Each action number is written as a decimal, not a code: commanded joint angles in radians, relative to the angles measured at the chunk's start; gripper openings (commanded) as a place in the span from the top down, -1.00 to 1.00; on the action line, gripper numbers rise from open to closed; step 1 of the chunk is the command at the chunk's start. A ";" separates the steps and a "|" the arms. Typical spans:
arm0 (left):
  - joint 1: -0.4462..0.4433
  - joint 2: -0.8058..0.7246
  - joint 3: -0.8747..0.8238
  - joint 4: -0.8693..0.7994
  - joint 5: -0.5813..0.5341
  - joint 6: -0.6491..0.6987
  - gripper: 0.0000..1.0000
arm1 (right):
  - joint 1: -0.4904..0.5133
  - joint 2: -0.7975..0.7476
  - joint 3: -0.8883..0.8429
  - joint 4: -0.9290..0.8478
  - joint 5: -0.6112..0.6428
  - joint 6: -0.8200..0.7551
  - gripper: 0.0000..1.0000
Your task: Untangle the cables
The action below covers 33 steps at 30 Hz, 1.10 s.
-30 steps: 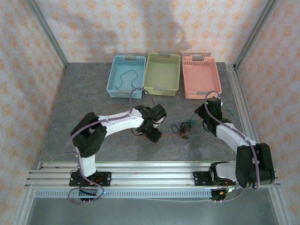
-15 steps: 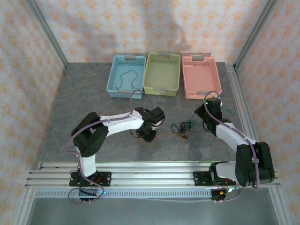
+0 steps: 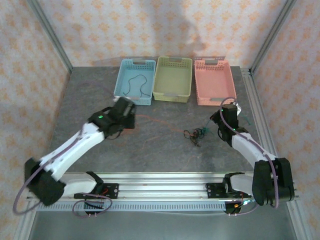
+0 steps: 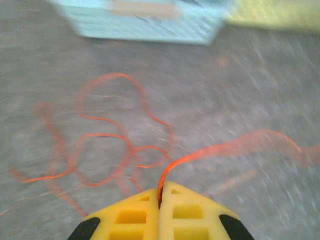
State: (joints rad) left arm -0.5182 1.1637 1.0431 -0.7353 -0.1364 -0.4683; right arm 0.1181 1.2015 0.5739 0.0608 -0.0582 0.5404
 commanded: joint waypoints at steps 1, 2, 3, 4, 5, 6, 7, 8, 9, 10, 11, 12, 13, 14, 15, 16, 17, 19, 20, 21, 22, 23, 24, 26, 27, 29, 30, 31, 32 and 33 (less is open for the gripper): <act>0.082 -0.132 -0.085 0.005 -0.066 -0.100 1.00 | 0.003 -0.013 -0.016 -0.019 0.058 0.012 1.00; 0.098 -0.157 -0.092 0.000 -0.061 -0.100 1.00 | 0.003 -0.013 -0.013 -0.018 0.056 0.012 1.00; 0.109 -0.177 -0.090 -0.013 -0.058 -0.100 1.00 | 0.003 -0.010 -0.010 -0.022 0.052 0.012 1.00; 0.113 -0.193 -0.088 -0.026 -0.064 -0.103 1.00 | 0.002 -0.007 -0.008 -0.023 0.051 0.013 1.00; 0.114 -0.205 -0.087 -0.031 -0.067 -0.104 1.00 | 0.003 -0.006 -0.009 -0.022 0.051 0.012 1.00; 0.115 -0.221 -0.087 -0.037 -0.075 -0.110 1.00 | 0.003 -0.005 -0.008 -0.024 0.051 0.013 1.00; 0.117 -0.239 -0.086 -0.043 -0.099 -0.116 1.00 | 0.003 -0.006 -0.008 -0.025 0.052 0.013 1.00; 0.122 -0.253 -0.085 -0.057 -0.126 -0.122 1.00 | 0.003 -0.006 -0.008 -0.024 0.055 0.012 1.00; 0.132 -0.271 -0.081 -0.072 -0.156 -0.130 1.00 | 0.003 -0.007 -0.008 -0.027 0.056 0.013 1.00; 0.148 -0.288 -0.079 -0.085 -0.177 -0.134 1.00 | 0.002 -0.007 -0.008 -0.027 0.058 0.013 1.00; 0.166 -0.303 -0.076 -0.095 -0.186 -0.140 1.00 | 0.002 -0.008 -0.008 -0.030 0.061 0.012 1.00; 0.192 -0.323 -0.074 -0.112 -0.192 -0.150 1.00 | 0.002 -0.009 -0.007 -0.037 0.069 0.014 1.00; 0.215 -0.342 -0.072 -0.123 -0.191 -0.157 1.00 | 0.002 -0.011 -0.007 -0.045 0.080 0.016 1.00; 0.240 -0.367 -0.072 -0.129 -0.190 -0.164 1.00 | 0.002 -0.013 -0.005 -0.054 0.097 0.018 1.00; 0.267 -0.393 -0.071 -0.129 -0.179 -0.165 1.00 | -0.001 -0.012 -0.005 -0.064 0.112 0.021 1.00; 0.291 -0.416 -0.069 -0.129 -0.162 -0.169 1.00 | -0.004 -0.013 -0.008 -0.067 0.117 0.025 1.00; 0.319 -0.439 -0.067 -0.125 -0.120 -0.169 1.00 | -0.008 -0.013 -0.012 -0.065 0.117 0.030 1.00; 0.359 -0.469 -0.052 -0.123 -0.055 -0.164 1.00 | -0.012 -0.013 -0.017 -0.062 0.116 0.032 1.00; 0.369 -0.473 -0.041 -0.124 -0.034 -0.158 1.00 | -0.014 -0.013 -0.017 -0.061 0.115 0.035 1.00; 0.372 -0.467 -0.031 -0.125 -0.010 -0.151 1.00 | -0.015 -0.013 -0.017 -0.059 0.110 0.035 1.00; 0.371 -0.456 -0.028 -0.114 0.030 -0.140 1.00 | -0.017 -0.013 -0.016 -0.058 0.104 0.035 1.00; 0.371 -0.441 -0.026 -0.093 0.098 -0.128 1.00 | -0.017 -0.013 -0.014 -0.056 0.097 0.035 1.00; 0.371 -0.426 -0.027 -0.070 0.172 -0.124 1.00 | -0.017 -0.012 -0.012 -0.056 0.093 0.036 1.00; 0.370 -0.396 -0.030 -0.012 0.325 -0.116 1.00 | -0.018 -0.007 -0.010 -0.053 0.088 0.036 1.00; 0.369 -0.374 -0.024 0.018 0.408 -0.115 1.00 | -0.018 -0.005 -0.011 -0.055 0.086 0.035 1.00; 0.359 -0.323 0.016 0.060 0.556 -0.104 1.00 | -0.020 -0.003 -0.010 -0.052 0.083 0.036 1.00; 0.346 -0.294 0.060 0.056 0.600 -0.097 1.00 | -0.020 -0.001 -0.009 -0.050 0.080 0.035 1.00; 0.322 -0.274 0.099 0.045 0.611 -0.091 1.00 | -0.020 0.002 -0.009 -0.048 0.076 0.035 1.00; 0.283 -0.257 0.147 0.035 0.608 -0.081 1.00 | -0.020 0.006 -0.008 -0.048 0.072 0.035 1.00; 0.237 -0.242 0.195 0.025 0.602 -0.072 1.00 | -0.021 0.010 -0.006 -0.050 0.069 0.036 1.00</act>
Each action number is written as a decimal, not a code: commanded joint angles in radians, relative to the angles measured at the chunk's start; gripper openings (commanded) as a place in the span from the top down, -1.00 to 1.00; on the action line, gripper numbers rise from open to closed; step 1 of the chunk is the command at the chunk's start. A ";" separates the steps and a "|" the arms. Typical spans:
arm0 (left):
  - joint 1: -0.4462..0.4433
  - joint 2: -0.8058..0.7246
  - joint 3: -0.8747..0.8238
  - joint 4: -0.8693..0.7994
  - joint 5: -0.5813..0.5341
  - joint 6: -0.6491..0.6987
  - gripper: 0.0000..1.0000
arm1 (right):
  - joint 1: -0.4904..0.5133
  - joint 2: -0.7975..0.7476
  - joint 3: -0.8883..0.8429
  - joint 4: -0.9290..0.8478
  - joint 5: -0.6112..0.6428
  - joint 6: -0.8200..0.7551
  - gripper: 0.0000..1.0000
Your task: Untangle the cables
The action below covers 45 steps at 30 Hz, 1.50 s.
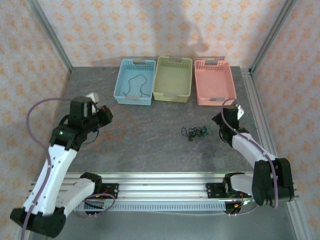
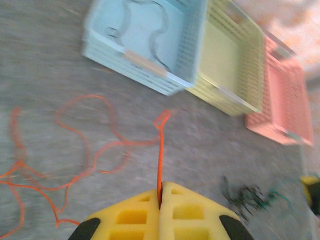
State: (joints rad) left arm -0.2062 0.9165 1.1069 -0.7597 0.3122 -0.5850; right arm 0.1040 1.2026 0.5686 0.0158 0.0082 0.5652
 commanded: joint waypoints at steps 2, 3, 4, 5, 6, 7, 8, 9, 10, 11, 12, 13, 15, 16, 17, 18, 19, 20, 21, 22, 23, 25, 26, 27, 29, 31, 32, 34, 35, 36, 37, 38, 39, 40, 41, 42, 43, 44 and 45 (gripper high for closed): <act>-0.168 0.039 0.217 0.036 0.156 0.045 1.00 | -0.007 0.012 0.002 -0.005 0.001 0.011 1.00; -0.213 0.058 0.256 0.035 0.156 0.045 1.00 | -0.007 0.015 0.002 -0.003 -0.003 0.012 1.00; -0.241 0.078 0.286 0.036 0.156 0.045 1.00 | -0.007 0.017 0.003 -0.003 -0.005 0.011 1.00; -0.288 0.098 0.320 0.034 0.152 0.045 1.00 | -0.007 0.019 0.005 -0.004 -0.007 0.011 1.00; -0.330 0.118 0.352 0.034 0.146 0.066 1.00 | -0.007 0.020 0.005 -0.003 -0.009 0.009 1.00; -0.361 0.134 0.376 0.033 0.139 0.076 1.00 | -0.007 0.020 0.004 -0.001 -0.012 0.009 1.00; -0.390 0.154 0.404 0.034 0.135 0.081 1.00 | -0.007 0.020 0.004 0.002 -0.017 0.009 1.00; -0.407 0.173 0.426 0.033 0.133 0.087 1.00 | -0.008 0.020 0.002 0.007 -0.022 0.007 1.00; -0.424 0.196 0.456 0.028 0.131 0.095 1.00 | -0.007 0.020 0.001 0.014 -0.031 0.006 1.00; -0.435 0.219 0.487 0.017 0.125 0.099 1.00 | -0.008 0.020 -0.002 0.019 -0.038 0.005 1.00; -0.441 0.234 0.508 0.011 0.116 0.104 1.00 | -0.007 0.020 -0.003 0.024 -0.046 0.003 1.00; -0.444 0.250 0.525 0.007 0.105 0.111 1.00 | -0.007 0.020 -0.003 0.028 -0.057 0.000 1.00; -0.444 0.265 0.537 0.001 0.069 0.116 1.00 | -0.007 0.017 -0.007 0.047 -0.081 -0.006 1.00; -0.444 0.271 0.539 -0.003 0.054 0.121 1.00 | -0.007 0.015 -0.011 0.058 -0.091 -0.007 1.00; -0.445 0.274 0.537 -0.006 0.035 0.128 1.00 | -0.007 0.012 -0.015 0.065 -0.096 -0.006 1.00; -0.444 0.278 0.531 -0.010 0.015 0.133 1.00 | -0.007 0.012 -0.015 0.065 -0.097 -0.007 1.00; -0.444 0.280 0.517 -0.010 -0.013 0.137 1.00 | -0.008 0.013 -0.015 0.066 -0.098 -0.006 1.00; -0.444 0.283 0.502 -0.006 -0.037 0.139 1.00 | -0.007 0.015 -0.014 0.066 -0.100 -0.005 1.00; -0.444 0.288 0.491 0.000 -0.046 0.143 1.00 | -0.007 0.015 -0.013 0.067 -0.101 -0.007 1.00; -0.444 0.303 0.487 0.008 -0.047 0.146 1.00 | -0.008 0.018 -0.013 0.067 -0.101 -0.006 1.00; -0.444 0.326 0.502 0.005 -0.045 0.149 1.00 | -0.007 0.023 -0.012 0.066 -0.103 -0.006 1.00; -0.444 0.381 0.569 -0.018 -0.033 0.161 1.00 | -0.007 0.028 -0.006 0.060 -0.103 -0.006 1.00; -0.444 0.409 0.613 -0.022 -0.030 0.169 1.00 | -0.008 0.029 -0.006 0.059 -0.104 -0.006 1.00; -0.443 0.431 0.654 -0.018 -0.031 0.178 1.00 | -0.007 0.029 -0.007 0.060 -0.104 -0.005 1.00; -0.443 0.496 0.779 -0.039 -0.069 0.202 1.00 | -0.007 0.028 -0.008 0.062 -0.104 -0.006 1.00; -0.436 0.575 0.929 -0.086 -0.082 0.210 1.00 | -0.007 0.031 -0.007 0.061 -0.104 -0.007 1.00; -0.428 0.623 1.012 -0.109 -0.071 0.212 1.00 | -0.007 0.032 -0.006 0.059 -0.106 -0.006 1.00; -0.419 0.714 1.178 -0.146 -0.082 0.216 1.00 | -0.007 0.038 -0.005 0.059 -0.109 -0.006 1.00; -0.412 0.767 1.284 -0.170 -0.093 0.223 1.00 | -0.007 0.038 -0.003 0.060 -0.110 -0.006 1.00; -0.402 0.812 1.369 -0.188 -0.097 0.225 1.00 | -0.007 0.042 -0.003 0.058 -0.111 -0.005 1.00; -0.382 0.870 1.464 -0.203 -0.090 0.218 1.00 | -0.007 0.043 -0.001 0.057 -0.112 -0.006 1.00; -0.361 0.920 1.540 -0.204 -0.077 0.203 1.00 | -0.007 0.045 0.000 0.055 -0.109 -0.006 1.00; -0.340 0.958 1.600 -0.194 -0.066 0.190 1.00 | -0.007 0.043 0.000 0.053 -0.108 -0.006 1.00; -0.320 0.986 1.641 -0.169 -0.062 0.176 1.00 | -0.007 0.043 -0.002 0.054 -0.109 -0.005 1.00; -0.298 1.019 1.643 -0.125 -0.063 0.164 1.00 | -0.007 0.042 -0.004 0.058 -0.111 -0.005 1.00; -0.285 1.031 1.631 -0.082 -0.059 0.155 1.00 | -0.007 0.042 -0.004 0.058 -0.113 -0.005 1.00; -0.266 1.045 1.619 -0.036 -0.055 0.140 1.00 | -0.007 0.043 -0.004 0.058 -0.114 -0.004 1.00; -0.249 1.062 1.610 0.008 -0.044 0.124 1.00 | -0.007 0.043 -0.003 0.059 -0.114 -0.003 1.00; -0.238 1.079 1.604 0.047 -0.035 0.113 1.00 | -0.007 0.045 -0.003 0.060 -0.115 -0.003 1.00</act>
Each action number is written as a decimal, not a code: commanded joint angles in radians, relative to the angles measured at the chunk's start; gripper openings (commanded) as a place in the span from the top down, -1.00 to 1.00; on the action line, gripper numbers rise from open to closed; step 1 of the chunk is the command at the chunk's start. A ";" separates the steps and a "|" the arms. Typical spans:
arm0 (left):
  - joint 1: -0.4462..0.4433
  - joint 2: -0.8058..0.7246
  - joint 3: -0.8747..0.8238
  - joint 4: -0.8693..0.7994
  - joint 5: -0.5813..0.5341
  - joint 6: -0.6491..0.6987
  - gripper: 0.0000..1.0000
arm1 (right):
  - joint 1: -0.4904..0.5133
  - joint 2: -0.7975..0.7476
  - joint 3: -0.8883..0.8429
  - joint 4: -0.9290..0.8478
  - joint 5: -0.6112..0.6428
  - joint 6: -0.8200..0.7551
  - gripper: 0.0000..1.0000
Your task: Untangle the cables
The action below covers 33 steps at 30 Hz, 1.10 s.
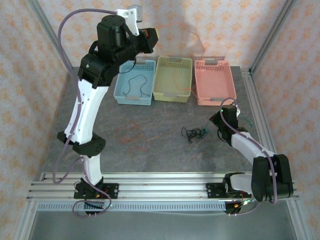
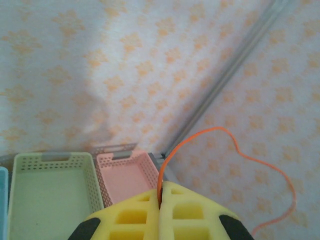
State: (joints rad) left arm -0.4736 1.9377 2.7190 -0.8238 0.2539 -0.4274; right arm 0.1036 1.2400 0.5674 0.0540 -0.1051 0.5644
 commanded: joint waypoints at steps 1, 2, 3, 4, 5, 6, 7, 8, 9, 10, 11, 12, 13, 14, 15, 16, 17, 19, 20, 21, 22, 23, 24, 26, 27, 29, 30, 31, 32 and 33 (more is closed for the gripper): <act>0.041 0.084 -0.007 0.149 0.034 -0.054 1.00 | -0.007 0.010 0.000 0.021 -0.002 -0.002 1.00; 0.050 0.112 -0.006 0.189 0.043 -0.059 1.00 | -0.007 0.013 0.003 0.021 -0.004 -0.003 1.00; 0.056 0.137 -0.004 0.223 0.051 -0.067 1.00 | -0.007 0.017 0.004 0.019 -0.004 -0.002 1.00; 0.066 0.170 -0.001 0.261 0.062 -0.078 1.00 | -0.007 0.019 0.005 0.017 -0.006 -0.002 1.00; 0.075 0.208 0.013 0.294 0.078 -0.083 1.00 | -0.007 0.019 0.008 0.016 -0.008 -0.003 1.00; 0.084 0.247 0.042 0.311 0.090 -0.085 1.00 | -0.007 0.019 0.007 0.016 -0.007 -0.002 1.00; 0.093 0.291 0.081 0.319 0.098 -0.090 1.00 | -0.007 0.020 0.008 0.015 -0.005 -0.002 1.00; 0.102 0.330 0.126 0.327 0.110 -0.097 1.00 | -0.007 0.020 0.008 0.016 -0.005 -0.003 1.00; 0.111 0.363 0.157 0.337 0.126 -0.100 1.00 | -0.007 0.020 0.007 0.015 -0.005 -0.003 1.00; 0.120 0.386 0.177 0.348 0.142 -0.101 1.00 | -0.007 0.023 0.008 0.015 -0.005 -0.003 1.00; 0.126 0.395 0.182 0.359 0.146 -0.102 1.00 | -0.007 0.025 0.009 0.015 -0.007 -0.003 1.00; 0.131 0.396 0.177 0.366 0.141 -0.101 1.00 | -0.007 0.025 0.010 0.015 -0.008 -0.003 1.00; 0.135 0.393 0.171 0.374 0.140 -0.100 1.00 | -0.007 0.029 0.011 0.014 -0.008 -0.003 1.00; 0.138 0.390 0.166 0.380 0.139 -0.100 1.00 | -0.007 0.029 0.013 0.012 -0.008 -0.002 1.00; 0.139 0.386 0.162 0.382 0.136 -0.100 1.00 | -0.007 0.031 0.015 0.009 -0.005 -0.003 1.00; 0.140 0.382 0.155 0.384 0.132 -0.095 1.00 | -0.007 0.029 0.015 0.006 -0.002 -0.002 1.00; 0.139 0.377 0.142 0.399 0.128 -0.093 1.00 | -0.005 0.029 0.014 0.009 -0.002 -0.002 1.00; 0.139 0.375 0.119 0.429 0.127 -0.097 1.00 | -0.005 0.029 0.014 0.008 -0.002 -0.003 1.00; 0.139 0.380 0.116 0.439 0.128 -0.100 1.00 | -0.005 0.030 0.015 0.008 -0.001 -0.002 1.00; 0.139 0.388 0.116 0.445 0.131 -0.102 1.00 | -0.005 0.032 0.015 0.008 -0.003 -0.002 1.00; 0.140 0.397 0.116 0.452 0.138 -0.101 1.00 | -0.005 0.034 0.016 0.007 -0.003 -0.002 1.00; 0.139 0.407 0.116 0.460 0.146 -0.122 1.00 | -0.005 0.036 0.016 0.006 -0.004 -0.002 1.00; 0.139 0.416 0.117 0.468 0.153 -0.133 1.00 | -0.005 0.036 0.017 0.006 -0.003 -0.002 1.00; 0.139 0.433 0.119 0.488 0.164 -0.146 1.00 | -0.005 0.040 0.019 0.007 -0.005 -0.002 1.00; 0.139 0.437 0.127 0.490 0.168 -0.149 1.00 | -0.005 0.041 0.019 0.006 -0.006 -0.002 1.00; 0.139 0.433 0.136 0.504 0.173 -0.154 1.00 | -0.006 0.048 0.023 0.004 -0.010 -0.003 1.00; 0.139 0.428 0.136 0.511 0.173 -0.158 1.00 | -0.005 0.049 0.024 0.005 -0.011 -0.004 1.00; 0.138 0.421 0.136 0.520 0.173 -0.161 1.00 | -0.004 0.049 0.023 0.005 -0.011 -0.004 1.00; 0.135 0.413 0.136 0.531 0.173 -0.160 1.00 | -0.004 0.049 0.024 0.005 -0.011 -0.004 1.00; 0.133 0.409 0.136 0.540 0.173 -0.159 1.00 | -0.004 0.050 0.025 0.004 -0.011 -0.003 1.00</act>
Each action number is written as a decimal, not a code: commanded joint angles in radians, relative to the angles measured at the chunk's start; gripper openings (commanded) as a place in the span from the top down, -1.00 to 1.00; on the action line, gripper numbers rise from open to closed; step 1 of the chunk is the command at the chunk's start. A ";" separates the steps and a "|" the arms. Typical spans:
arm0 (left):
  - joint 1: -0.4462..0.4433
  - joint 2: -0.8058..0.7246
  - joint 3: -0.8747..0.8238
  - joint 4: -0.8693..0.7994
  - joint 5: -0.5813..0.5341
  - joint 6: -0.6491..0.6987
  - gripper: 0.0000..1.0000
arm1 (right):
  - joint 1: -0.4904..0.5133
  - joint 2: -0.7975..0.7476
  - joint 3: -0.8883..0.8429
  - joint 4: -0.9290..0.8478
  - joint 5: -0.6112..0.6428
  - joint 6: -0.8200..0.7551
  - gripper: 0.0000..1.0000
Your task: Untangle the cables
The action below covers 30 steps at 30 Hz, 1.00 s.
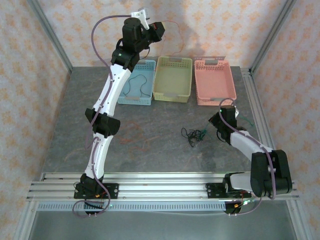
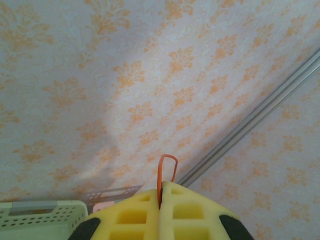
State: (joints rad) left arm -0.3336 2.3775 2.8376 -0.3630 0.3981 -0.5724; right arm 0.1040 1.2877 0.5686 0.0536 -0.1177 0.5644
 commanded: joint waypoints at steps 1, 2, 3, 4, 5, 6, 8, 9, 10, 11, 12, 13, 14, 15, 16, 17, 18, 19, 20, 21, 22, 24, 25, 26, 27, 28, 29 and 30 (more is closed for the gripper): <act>-0.010 -0.037 0.017 0.094 0.029 -0.014 1.00 | -0.003 0.003 0.023 0.005 0.000 -0.004 1.00; -0.011 -0.039 0.017 0.108 0.028 -0.014 1.00 | -0.003 0.003 0.023 0.005 0.001 -0.005 1.00; -0.013 -0.040 0.017 0.120 0.028 -0.014 1.00 | -0.003 0.005 0.025 0.005 0.002 -0.005 1.00; -0.015 -0.044 0.017 0.130 0.022 -0.014 1.00 | -0.003 0.005 0.025 0.003 0.002 -0.005 1.00; -0.015 -0.044 0.017 0.138 0.021 -0.014 1.00 | -0.003 0.004 0.025 0.002 0.003 -0.006 1.00; -0.016 -0.044 0.017 0.149 0.018 -0.011 1.00 | -0.003 0.005 0.025 0.003 0.004 -0.006 1.00; -0.016 -0.040 0.016 0.150 0.002 0.003 1.00 | -0.001 0.005 0.026 0.004 0.003 -0.005 1.00; -0.016 -0.035 0.014 0.150 -0.009 0.007 1.00 | -0.001 0.005 0.027 0.003 0.002 -0.005 1.00; -0.016 -0.025 0.014 0.153 -0.014 0.009 1.00 | -0.001 0.005 0.026 0.003 0.001 -0.005 1.00; -0.016 -0.015 0.014 0.156 -0.015 0.010 1.00 | 0.000 0.005 0.026 0.004 0.002 -0.006 1.00; -0.016 -0.001 0.014 0.155 -0.013 0.008 1.00 | 0.001 0.007 0.027 0.003 0.002 -0.006 1.00; -0.016 0.015 0.014 0.150 -0.010 0.006 1.00 | 0.002 0.007 0.027 0.004 0.001 -0.006 1.00; -0.018 0.030 0.014 0.146 -0.007 0.003 1.00 | 0.002 0.007 0.027 0.004 0.001 -0.006 1.00; -0.019 0.051 0.010 0.136 -0.003 0.003 1.00 | 0.002 0.007 0.028 0.003 0.001 -0.005 1.00; -0.021 0.070 0.006 0.125 -0.001 0.004 1.00 | 0.003 0.008 0.028 0.003 0.001 -0.006 1.00; -0.022 0.089 -0.003 0.121 0.006 0.004 1.00 | 0.003 0.008 0.028 0.004 0.002 -0.005 1.00; -0.026 0.110 -0.020 0.126 0.020 0.016 1.00 | 0.004 0.009 0.028 0.003 0.002 -0.005 1.00; -0.032 0.135 -0.031 0.115 0.017 0.032 1.00 | 0.003 0.010 0.028 0.003 0.000 -0.007 1.00; -0.035 0.158 -0.032 0.089 -0.002 0.069 1.00 | 0.003 0.011 0.029 0.003 -0.001 -0.006 1.00; -0.037 0.185 -0.033 0.069 -0.017 0.086 1.00 | 0.003 0.013 0.031 0.001 -0.001 -0.008 1.00; -0.036 0.213 -0.032 0.059 -0.020 0.095 1.00 | 0.003 0.013 0.031 0.000 -0.003 -0.008 1.00; -0.033 0.249 -0.032 0.042 -0.033 0.094 1.00 | 0.003 0.013 0.031 0.001 -0.005 -0.009 1.00; -0.028 0.261 -0.032 0.039 -0.030 0.090 1.00 | 0.003 0.013 0.031 0.000 -0.005 -0.009 1.00; -0.026 0.265 -0.031 0.038 -0.027 0.086 1.00 | 0.003 0.012 0.031 0.000 -0.005 -0.008 1.00; -0.023 0.266 -0.032 0.034 -0.029 0.082 1.00 | 0.003 0.015 0.031 0.000 -0.005 -0.009 1.00; -0.020 0.262 -0.033 0.035 -0.030 0.076 1.00 | 0.003 0.015 0.031 0.000 -0.006 -0.009 1.00; -0.018 0.256 -0.032 0.038 -0.027 0.073 1.00 | 0.003 0.016 0.033 0.000 -0.007 -0.009 1.00; -0.018 0.243 -0.033 0.039 -0.024 0.076 1.00 | 0.003 0.019 0.033 0.001 -0.008 -0.008 1.00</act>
State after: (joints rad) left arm -0.3637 2.7129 2.7827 -0.3439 0.3843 -0.5148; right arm 0.1040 1.3006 0.5716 0.0532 -0.1284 0.5640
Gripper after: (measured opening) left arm 0.044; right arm 0.046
